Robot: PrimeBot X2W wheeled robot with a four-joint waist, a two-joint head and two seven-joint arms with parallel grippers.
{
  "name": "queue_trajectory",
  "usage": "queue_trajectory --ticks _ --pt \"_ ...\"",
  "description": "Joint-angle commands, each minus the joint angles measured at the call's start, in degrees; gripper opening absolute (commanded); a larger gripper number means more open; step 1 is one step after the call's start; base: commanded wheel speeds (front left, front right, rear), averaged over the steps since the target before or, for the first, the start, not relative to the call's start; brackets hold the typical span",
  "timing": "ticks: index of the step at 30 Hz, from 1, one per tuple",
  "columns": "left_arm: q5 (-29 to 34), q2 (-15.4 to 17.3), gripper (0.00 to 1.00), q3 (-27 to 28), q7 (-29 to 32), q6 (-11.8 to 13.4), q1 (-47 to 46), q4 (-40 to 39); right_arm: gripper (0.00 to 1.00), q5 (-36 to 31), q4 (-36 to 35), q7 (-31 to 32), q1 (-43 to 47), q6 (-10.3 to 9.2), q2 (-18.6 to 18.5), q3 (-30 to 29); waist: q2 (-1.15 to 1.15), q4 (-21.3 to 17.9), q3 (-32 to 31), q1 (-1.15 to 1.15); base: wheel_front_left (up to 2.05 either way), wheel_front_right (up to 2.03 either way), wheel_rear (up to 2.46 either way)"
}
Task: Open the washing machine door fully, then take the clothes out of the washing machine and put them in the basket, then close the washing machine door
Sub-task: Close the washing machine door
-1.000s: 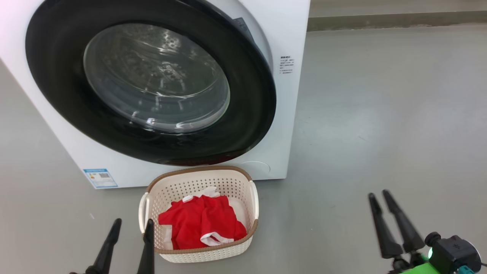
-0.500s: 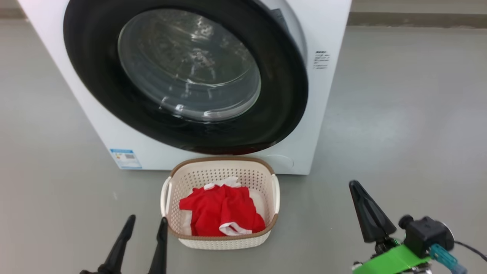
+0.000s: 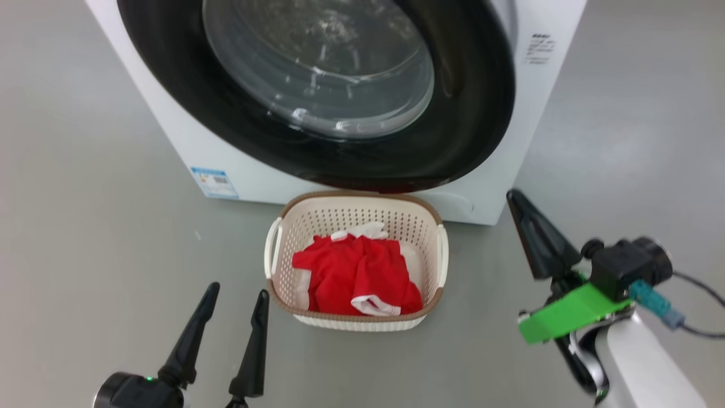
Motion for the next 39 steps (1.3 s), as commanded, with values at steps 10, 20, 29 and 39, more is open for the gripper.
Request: queue_trajectory --ticks 10,20,29,39 --pt "-2.3 -1.1 1.0 2.6 -0.7 -1.9 -4.1 -3.9 0.0 -0.4 4.3 -0.4 -12.6 0.36 -2.9 3.1 0.0 3.2 6.7 0.0 0.0 0.0 0.0" --pt "-4.0 -1.5 1.0 2.4 -0.7 -2.7 -6.5 -4.7 0.0 -0.2 10.4 -0.4 -22.3 0.36 -5.3 4.8 0.0 4.4 11.0 0.0 0.0 0.0 0.0" --pt "-4.3 -1.6 1.0 2.1 -0.7 -2.8 -7.5 -4.9 0.0 0.0 14.5 -0.4 -27.8 0.36 -6.4 3.0 0.0 5.5 13.4 0.0 0.0 0.0 0.0" --pt "-5.2 -1.6 1.0 1.5 -0.7 -2.5 -8.8 -4.5 0.0 -0.7 19.1 -0.4 -34.8 0.36 -7.6 1.0 0.0 6.4 15.0 0.0 0.0 0.0 0.0"
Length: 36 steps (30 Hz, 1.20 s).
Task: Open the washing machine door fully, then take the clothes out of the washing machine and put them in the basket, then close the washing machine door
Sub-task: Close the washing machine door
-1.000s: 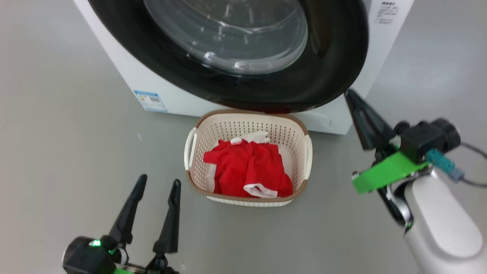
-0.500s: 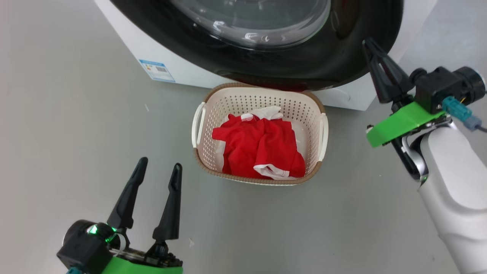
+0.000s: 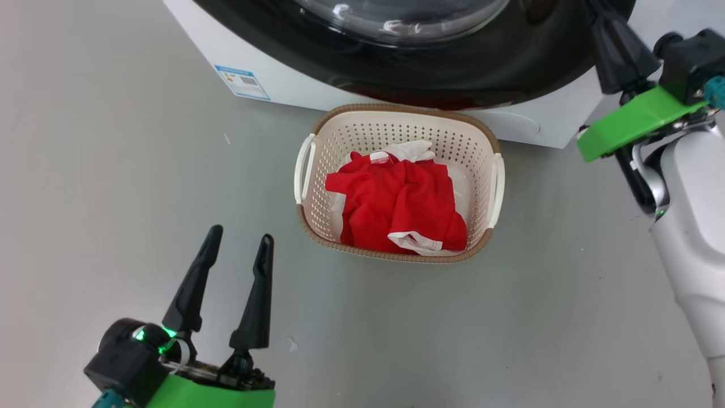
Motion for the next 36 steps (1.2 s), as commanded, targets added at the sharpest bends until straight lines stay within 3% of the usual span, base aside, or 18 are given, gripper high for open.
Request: queue_trajectory --ticks 1,22,36 --pt "-0.3 0.4 1.0 1.4 -0.7 0.1 -1.5 -1.5 0.0 -0.8 -0.3 -0.3 -2.2 0.14 0.0 -0.3 0.0 0.3 0.4 0.0 0.0 0.0 0.0" --pt "-0.4 0.3 1.0 0.1 -0.7 0.2 -2.7 -0.5 0.0 -2.9 9.3 -0.3 -12.0 0.14 -0.4 -2.3 0.0 1.7 1.5 0.0 0.0 0.0 0.0" --pt "0.3 0.3 1.0 0.2 -0.7 0.2 -2.5 -0.1 0.0 -3.6 8.2 -0.3 -10.3 0.14 1.2 -2.0 0.0 0.2 0.4 0.0 0.0 0.0 0.0"
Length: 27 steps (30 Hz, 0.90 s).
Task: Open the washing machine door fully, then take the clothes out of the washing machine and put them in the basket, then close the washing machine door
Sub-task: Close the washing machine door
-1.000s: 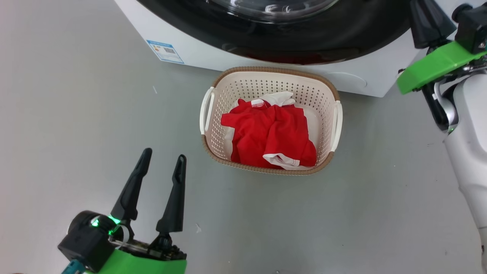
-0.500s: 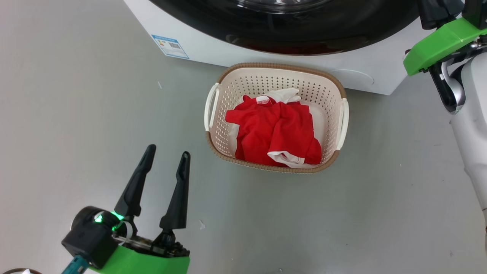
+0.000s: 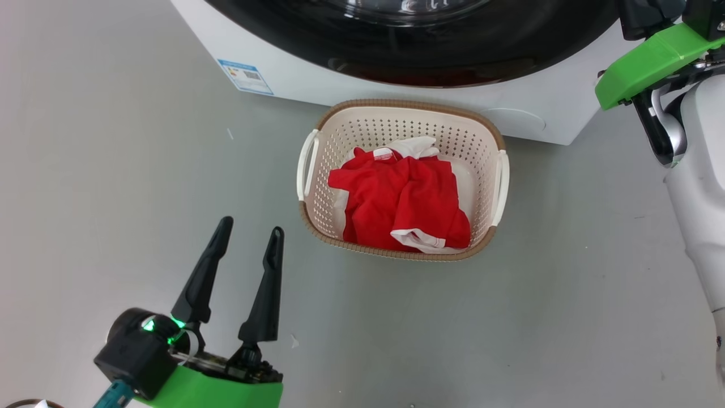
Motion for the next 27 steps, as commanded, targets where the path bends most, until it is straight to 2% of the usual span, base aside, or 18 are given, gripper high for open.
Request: queue_trajectory --ticks 1,5,6,7,9,10,12,13,14,15,16,24,27 --pt "0.5 0.5 1.0 1.6 -0.4 0.2 -0.5 -0.9 0.0 -0.3 -2.2 -0.3 0.3 -0.55 0.8 -0.3 0.0 -0.6 -0.6 0.0 0.0 0.0 0.0" --pt "0.8 0.5 1.0 1.5 -0.4 0.3 -0.3 -0.6 0.0 0.5 -3.4 -0.3 3.0 -0.55 1.7 0.3 0.0 -1.6 -1.8 0.0 0.0 0.0 0.0" --pt "0.8 0.5 1.0 1.5 -0.4 0.4 -0.2 -0.5 0.04 0.7 -3.8 -0.3 3.8 -0.55 1.9 0.5 0.0 -1.9 -2.1 0.0 0.0 0.0 0.0" --pt "0.8 0.5 1.0 1.5 -0.4 0.4 -0.1 -0.4 0.15 0.9 -4.3 -0.3 4.6 -0.55 2.2 0.6 0.0 -2.2 -2.4 0.0 0.0 0.0 0.0" --pt "0.8 0.5 1.0 1.4 -0.4 0.4 0.0 -0.2 0.28 1.2 -5.3 -0.3 6.3 -0.55 2.6 1.0 0.0 -2.8 -3.2 0.0 0.0 0.0 0.0" --pt "0.8 0.5 1.0 1.4 -0.4 0.4 0.1 -0.1 0.4 1.3 -5.9 -0.3 7.2 -0.55 2.8 1.2 0.0 -3.1 -3.6 0.0 0.0 0.0 0.0" --pt "0.8 0.5 1.0 1.1 -0.4 0.4 0.3 0.3 0.49 1.6 -7.0 -0.3 9.1 -0.55 3.2 1.5 0.0 -3.7 -4.6 0.0 0.0 0.0 0.0" --pt "0.8 0.5 1.0 1.1 -0.4 0.4 0.3 0.3 0.49 1.6 -7.0 -0.3 9.1 -0.55 3.2 1.5 0.0 -3.7 -4.6 0.0 0.0 0.0 0.0" --pt "0.9 0.5 1.0 1.1 -0.4 0.4 0.5 0.5 0.66 1.7 -7.6 -0.3 10.1 -0.55 3.3 1.7 0.0 -4.0 -5.0 0.0 0.0 0.0 0.0" --pt "1.0 0.5 1.0 1.0 -0.4 0.4 0.6 0.7 0.9 1.8 -8.3 -0.3 11.1 -0.55 3.5 1.9 0.0 -4.3 -5.5 0.0 0.0 0.0 0.0" --pt "1.0 0.5 1.0 1.0 -0.4 0.4 0.7 0.8 1.0 1.9 -9.0 -0.3 12.1 -0.55 3.6 2.0 0.0 -4.7 -6.0 0.0 0.0 0.0 0.0" --pt "1.4 0.5 1.0 1.3 -0.4 0.2 1.8 1.1 1.0 2.1 -14.6 -0.3 20.2 -0.55 5.0 2.1 0.0 -7.4 -8.8 0.0 0.0 0.0 0.0" --pt "2.6 0.5 1.0 1.8 -0.4 0.9 2.1 1.3 1.0 1.8 -16.4 -0.3 23.2 -0.55 5.4 1.5 0.0 -8.5 -9.9 0.0 0.0 0.0 0.0"
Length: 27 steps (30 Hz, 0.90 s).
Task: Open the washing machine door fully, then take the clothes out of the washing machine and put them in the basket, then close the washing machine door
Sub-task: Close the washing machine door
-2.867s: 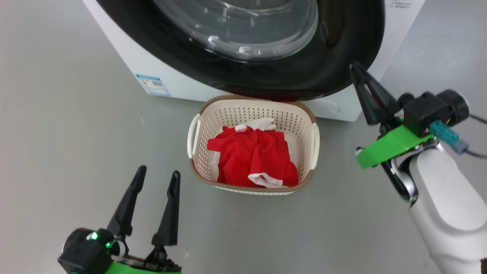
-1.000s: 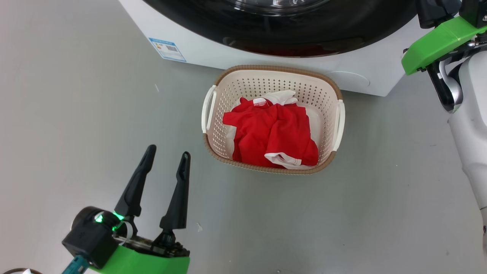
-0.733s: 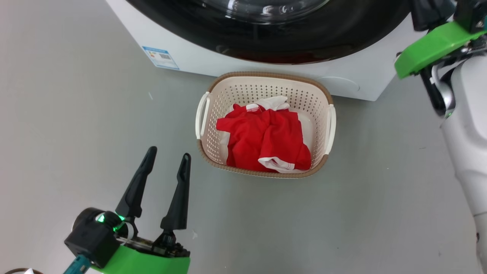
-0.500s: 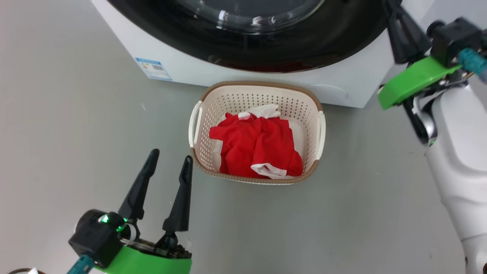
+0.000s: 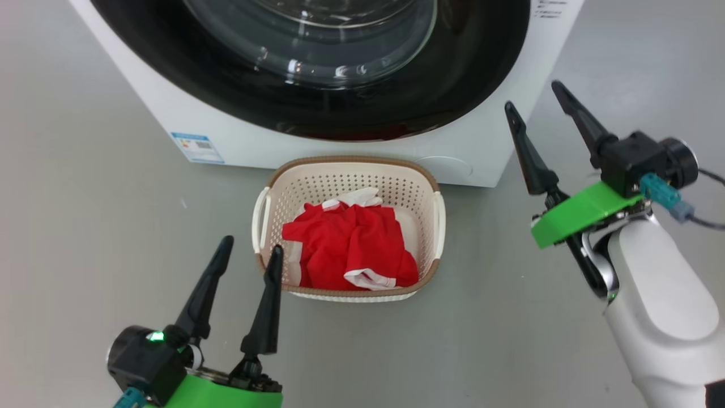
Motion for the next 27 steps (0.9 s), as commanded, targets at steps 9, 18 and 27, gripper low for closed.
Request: queue_trajectory --ticks 9,18,27 --pt "2.4 0.4 1.0 3.5 -0.4 2.5 1.7 -1.9 1.0 -0.5 -7.7 -0.3 9.6 -0.22 2.8 -1.8 0.0 -4.6 -4.0 0.0 0.0 0.0 0.0" --pt "3.7 0.4 1.0 4.5 -0.4 3.9 3.6 -2.4 1.0 -1.4 -12.5 -0.3 18.7 -0.22 3.6 -5.7 0.0 -7.8 -6.5 0.0 0.0 0.0 0.0" --pt "3.9 0.4 1.0 5.3 -0.4 4.5 5.4 -2.3 1.0 -1.8 -17.5 -0.3 25.8 -0.22 3.7 -7.7 0.0 -9.4 -9.0 0.0 0.0 0.0 0.0"
